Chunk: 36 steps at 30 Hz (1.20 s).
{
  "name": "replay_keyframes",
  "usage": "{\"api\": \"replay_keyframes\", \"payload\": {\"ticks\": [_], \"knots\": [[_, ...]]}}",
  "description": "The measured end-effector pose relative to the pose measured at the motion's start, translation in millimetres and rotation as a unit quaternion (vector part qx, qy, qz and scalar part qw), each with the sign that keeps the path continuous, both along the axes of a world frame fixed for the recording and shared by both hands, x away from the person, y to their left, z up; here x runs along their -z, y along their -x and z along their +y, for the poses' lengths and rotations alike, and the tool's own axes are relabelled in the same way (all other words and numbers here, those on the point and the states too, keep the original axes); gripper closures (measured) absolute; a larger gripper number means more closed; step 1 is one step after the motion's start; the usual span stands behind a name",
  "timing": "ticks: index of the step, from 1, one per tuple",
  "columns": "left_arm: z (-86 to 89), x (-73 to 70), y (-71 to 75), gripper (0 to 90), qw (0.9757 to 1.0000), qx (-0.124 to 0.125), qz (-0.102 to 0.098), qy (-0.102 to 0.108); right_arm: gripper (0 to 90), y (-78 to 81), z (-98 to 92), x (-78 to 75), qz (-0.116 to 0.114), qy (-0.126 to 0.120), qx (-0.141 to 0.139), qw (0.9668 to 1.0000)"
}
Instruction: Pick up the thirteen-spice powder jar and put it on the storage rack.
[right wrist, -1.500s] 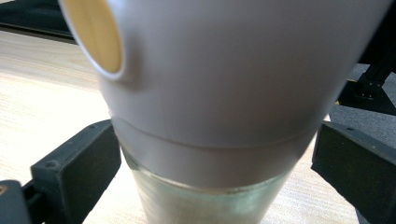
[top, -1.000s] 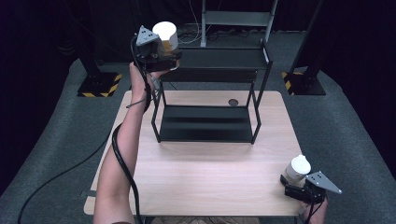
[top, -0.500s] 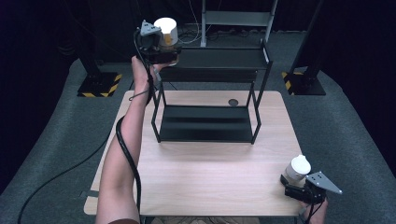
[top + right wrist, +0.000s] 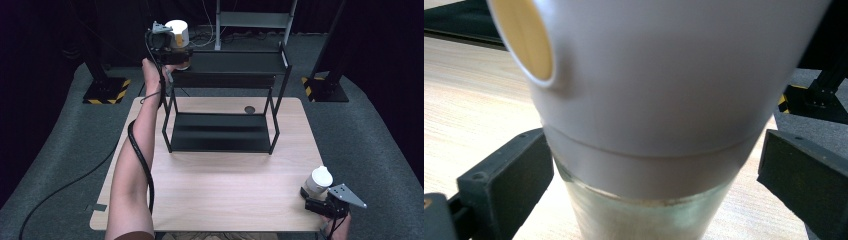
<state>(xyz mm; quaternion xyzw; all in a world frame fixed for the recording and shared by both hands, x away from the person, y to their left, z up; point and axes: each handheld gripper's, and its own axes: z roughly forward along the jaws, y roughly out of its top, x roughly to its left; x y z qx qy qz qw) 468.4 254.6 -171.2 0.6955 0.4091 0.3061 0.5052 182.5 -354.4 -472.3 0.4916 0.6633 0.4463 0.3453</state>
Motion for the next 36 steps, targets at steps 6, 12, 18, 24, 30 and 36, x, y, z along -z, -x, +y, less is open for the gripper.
{"api": "replay_keyframes", "payload": {"ticks": [6,12,18,24,30,36], "knots": [[-0.3,1.1,-3.0,30.8,1.0000,0.000,0.004,0.001,0.3,0.2,0.0,0.2,-0.001,0.000,0.000,1.0000],[2.0,-2.7,-8.5,30.8,0.9999,0.003,0.016,0.003,0.3,0.2,-0.1,0.1,-0.001,0.001,0.000,1.0000],[3.1,-3.8,-11.7,30.8,0.9998,0.005,0.020,0.003,0.3,0.4,0.0,0.3,-0.001,0.001,0.000,1.0000],[4.4,-1.2,-10.9,30.7,0.9999,0.007,0.015,0.005,0.3,0.5,-0.2,0.4,-0.002,0.001,-0.001,1.0000],[3.8,-0.4,-9.9,30.7,0.9999,0.005,0.012,0.003,0.3,0.7,-0.1,0.5,-0.002,0.001,0.000,1.0000],[3.1,-2.1,-8.9,30.6,0.9999,0.003,0.014,0.001,0.3,0.8,0.0,0.7,-0.003,0.000,0.000,1.0000]]}}
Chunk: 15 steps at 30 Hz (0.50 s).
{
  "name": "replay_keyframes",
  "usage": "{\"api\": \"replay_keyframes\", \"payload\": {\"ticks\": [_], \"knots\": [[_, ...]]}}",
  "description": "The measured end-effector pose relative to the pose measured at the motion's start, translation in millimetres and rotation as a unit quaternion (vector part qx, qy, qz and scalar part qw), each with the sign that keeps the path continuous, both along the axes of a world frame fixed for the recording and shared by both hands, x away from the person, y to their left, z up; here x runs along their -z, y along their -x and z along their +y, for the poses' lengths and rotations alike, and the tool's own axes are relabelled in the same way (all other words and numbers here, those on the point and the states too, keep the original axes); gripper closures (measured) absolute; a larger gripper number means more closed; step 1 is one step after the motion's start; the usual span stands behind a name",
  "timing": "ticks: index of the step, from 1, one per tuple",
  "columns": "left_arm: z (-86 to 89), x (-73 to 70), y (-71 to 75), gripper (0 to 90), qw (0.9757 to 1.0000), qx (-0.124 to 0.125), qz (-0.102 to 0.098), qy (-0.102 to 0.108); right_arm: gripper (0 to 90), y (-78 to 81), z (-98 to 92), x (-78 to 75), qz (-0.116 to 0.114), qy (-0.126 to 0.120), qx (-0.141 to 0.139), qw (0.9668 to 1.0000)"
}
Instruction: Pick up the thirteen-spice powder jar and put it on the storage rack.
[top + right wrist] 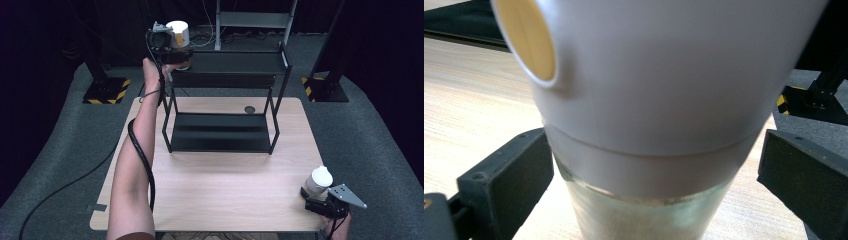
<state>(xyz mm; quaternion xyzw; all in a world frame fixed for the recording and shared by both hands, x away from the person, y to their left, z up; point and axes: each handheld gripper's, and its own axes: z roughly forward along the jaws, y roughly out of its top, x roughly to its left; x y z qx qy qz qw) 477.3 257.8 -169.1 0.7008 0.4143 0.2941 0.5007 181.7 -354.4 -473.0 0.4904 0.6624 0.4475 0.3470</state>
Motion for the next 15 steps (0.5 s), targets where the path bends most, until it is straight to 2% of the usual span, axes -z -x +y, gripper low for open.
{"api": "replay_keyframes", "payload": {"ticks": [10,12,15], "knots": [[-1.6,-9.2,-0.6,29.4,0.9998,0.000,0.011,-0.014,0.3,0.2,0.2,0.1,0.000,0.000,0.001,1.0000],[0.0,-14.2,0.7,25.4,0.9998,0.003,0.016,-0.015,0.3,0.0,0.3,-0.1,0.000,0.001,0.000,1.0000],[0.9,-25.0,5.6,19.9,0.9992,0.010,0.024,-0.030,0.3,-0.1,0.0,-0.1,0.000,0.000,0.000,1.0000]]}}
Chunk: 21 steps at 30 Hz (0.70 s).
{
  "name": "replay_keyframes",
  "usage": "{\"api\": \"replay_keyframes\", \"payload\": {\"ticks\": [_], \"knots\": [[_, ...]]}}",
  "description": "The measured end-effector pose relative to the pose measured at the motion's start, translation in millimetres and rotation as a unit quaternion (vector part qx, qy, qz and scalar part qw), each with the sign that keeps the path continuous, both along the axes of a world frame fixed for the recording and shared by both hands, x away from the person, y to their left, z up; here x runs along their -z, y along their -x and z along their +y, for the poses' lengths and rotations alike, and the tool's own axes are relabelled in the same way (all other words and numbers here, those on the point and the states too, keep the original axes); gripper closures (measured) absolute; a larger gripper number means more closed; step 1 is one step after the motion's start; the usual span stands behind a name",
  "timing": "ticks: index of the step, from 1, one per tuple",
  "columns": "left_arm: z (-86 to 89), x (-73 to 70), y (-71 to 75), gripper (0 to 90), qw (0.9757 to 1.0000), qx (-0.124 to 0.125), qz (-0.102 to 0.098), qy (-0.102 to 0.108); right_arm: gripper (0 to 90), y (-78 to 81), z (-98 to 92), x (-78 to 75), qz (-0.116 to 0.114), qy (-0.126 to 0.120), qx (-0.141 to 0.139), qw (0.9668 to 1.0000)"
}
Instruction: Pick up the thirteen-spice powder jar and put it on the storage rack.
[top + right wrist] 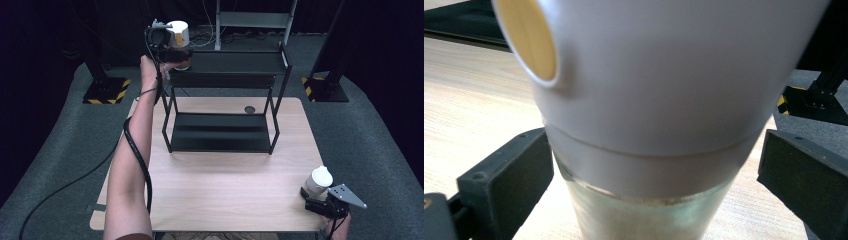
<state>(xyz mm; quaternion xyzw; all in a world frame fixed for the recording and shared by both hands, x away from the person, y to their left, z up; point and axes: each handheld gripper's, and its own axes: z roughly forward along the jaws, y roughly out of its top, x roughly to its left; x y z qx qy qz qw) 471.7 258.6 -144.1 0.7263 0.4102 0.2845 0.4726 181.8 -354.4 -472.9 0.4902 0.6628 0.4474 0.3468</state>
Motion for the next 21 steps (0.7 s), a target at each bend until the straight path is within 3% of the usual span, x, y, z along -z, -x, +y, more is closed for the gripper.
{"api": "replay_keyframes", "payload": {"ticks": [5,11,16,21], "knots": [[-0.9,-17.6,10.3,9.8,0.9989,0.012,0.018,-0.041,0.2,-0.1,0.2,-0.2,0.000,0.001,0.000,1.0000],[5.4,-24.0,34.2,3.6,0.9968,0.034,0.010,-0.071,0.2,-0.4,0.3,-0.6,0.002,0.001,0.001,1.0000],[11.8,-18.0,56.1,0.5,0.9939,0.052,0.005,-0.097,0.2,-0.8,0.3,-0.8,0.003,0.001,0.001,1.0000],[20.4,0.3,78.2,0.2,0.9912,0.068,0.001,-0.113,0.1,-0.9,0.4,-1.1,0.004,0.001,0.001,1.0000]]}}
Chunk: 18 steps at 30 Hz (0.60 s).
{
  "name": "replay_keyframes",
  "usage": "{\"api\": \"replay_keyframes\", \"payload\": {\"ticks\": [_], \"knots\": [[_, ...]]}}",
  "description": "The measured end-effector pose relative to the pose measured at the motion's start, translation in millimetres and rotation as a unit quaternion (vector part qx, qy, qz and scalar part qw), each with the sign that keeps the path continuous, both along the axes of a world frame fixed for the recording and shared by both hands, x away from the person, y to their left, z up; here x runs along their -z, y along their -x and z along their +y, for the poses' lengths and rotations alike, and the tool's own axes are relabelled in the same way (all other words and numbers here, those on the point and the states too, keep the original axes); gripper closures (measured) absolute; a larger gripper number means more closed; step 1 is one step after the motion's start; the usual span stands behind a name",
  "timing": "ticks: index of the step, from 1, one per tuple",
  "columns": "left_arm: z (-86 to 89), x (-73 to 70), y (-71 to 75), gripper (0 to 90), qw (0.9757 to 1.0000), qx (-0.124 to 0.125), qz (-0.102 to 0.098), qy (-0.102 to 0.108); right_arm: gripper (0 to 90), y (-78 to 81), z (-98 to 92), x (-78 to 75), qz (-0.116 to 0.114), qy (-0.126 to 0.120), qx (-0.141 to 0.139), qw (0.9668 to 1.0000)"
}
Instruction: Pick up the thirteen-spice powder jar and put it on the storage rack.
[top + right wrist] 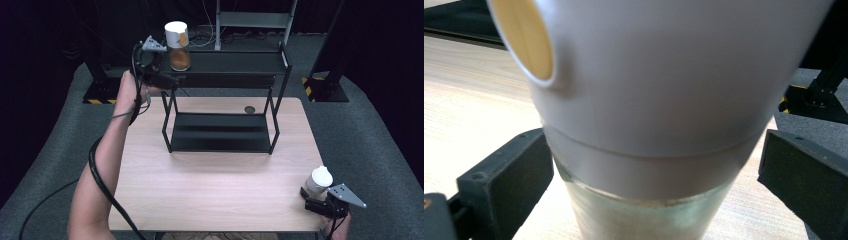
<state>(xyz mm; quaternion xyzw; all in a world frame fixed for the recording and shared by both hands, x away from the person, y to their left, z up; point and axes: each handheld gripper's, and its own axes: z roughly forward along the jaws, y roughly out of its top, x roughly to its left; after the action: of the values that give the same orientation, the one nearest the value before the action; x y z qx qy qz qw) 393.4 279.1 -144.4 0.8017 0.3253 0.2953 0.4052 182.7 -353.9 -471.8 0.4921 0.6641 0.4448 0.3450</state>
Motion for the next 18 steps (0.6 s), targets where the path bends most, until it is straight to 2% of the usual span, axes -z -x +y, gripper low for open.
{"api": "replay_keyframes", "payload": {"ticks": [3,7,11,15,18], "knots": [[3.2,17.0,11.2,0.2,0.9998,0.012,0.009,-0.013,0.0,-0.1,-0.3,0.1,0.000,0.000,0.000,1.0000],[2.2,49.0,26.4,0.2,0.9983,0.026,0.031,-0.042,0.0,0.3,-0.3,0.4,-0.001,-0.002,0.000,1.0000],[7.9,85.4,39.6,0.1,0.9964,0.035,0.057,-0.050,0.0,0.0,-0.4,0.2,0.000,-0.001,0.000,1.0000],[18.9,118.7,56.7,0.1,0.9961,0.025,0.070,-0.047,0.0,0.1,-0.1,0.3,-0.001,0.001,0.000,1.0000],[31.2,143.8,67.0,0.1,0.9960,0.013,0.083,-0.030,0.0,0.0,0.6,-0.2,0.000,0.001,0.002,1.0000]]}}
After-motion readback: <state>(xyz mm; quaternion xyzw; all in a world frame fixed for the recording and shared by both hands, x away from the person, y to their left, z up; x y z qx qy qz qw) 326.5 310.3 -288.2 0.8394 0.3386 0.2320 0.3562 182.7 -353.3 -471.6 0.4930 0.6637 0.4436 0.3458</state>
